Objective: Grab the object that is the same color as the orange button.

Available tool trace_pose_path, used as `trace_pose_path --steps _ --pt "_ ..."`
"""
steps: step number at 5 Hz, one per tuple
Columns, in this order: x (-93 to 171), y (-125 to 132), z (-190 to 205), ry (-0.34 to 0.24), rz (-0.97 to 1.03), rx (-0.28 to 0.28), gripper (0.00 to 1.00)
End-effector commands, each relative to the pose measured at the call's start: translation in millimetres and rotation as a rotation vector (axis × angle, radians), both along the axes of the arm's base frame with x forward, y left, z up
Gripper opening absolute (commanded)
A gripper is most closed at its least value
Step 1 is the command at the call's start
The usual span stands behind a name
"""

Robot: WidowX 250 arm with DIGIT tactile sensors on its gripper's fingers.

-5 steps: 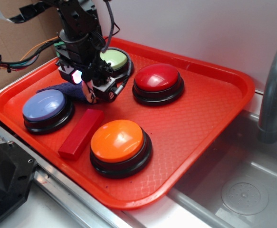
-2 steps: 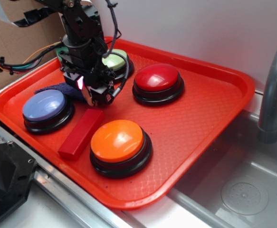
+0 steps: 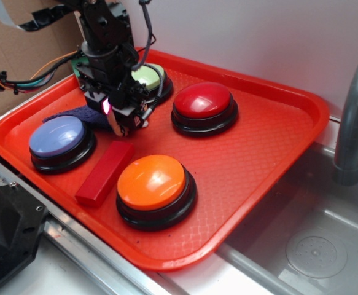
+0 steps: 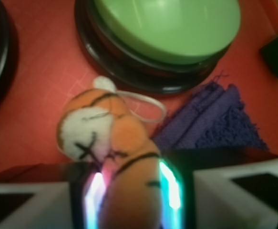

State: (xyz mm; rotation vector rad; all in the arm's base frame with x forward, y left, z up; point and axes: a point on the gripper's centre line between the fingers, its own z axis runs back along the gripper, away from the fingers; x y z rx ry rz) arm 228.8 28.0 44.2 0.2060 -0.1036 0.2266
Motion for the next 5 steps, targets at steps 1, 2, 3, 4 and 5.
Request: trace_pose_path --steps 1,2,3,4,5 --pt "7.6 27.7 75.2 -0.075 0.054 -0.071 0.0" --pt "7.1 39.1 111.8 -0.093 0.064 -0.108 0.0" --pt "3.6 52.9 145.4 -0.142 0.074 -0.159 0.0" --pt "0.1 55.9 163.0 -0.188 0.079 -0.18 0.0" --pt "3.9 50.2 162.7 -0.172 0.052 -0.153 0.0"
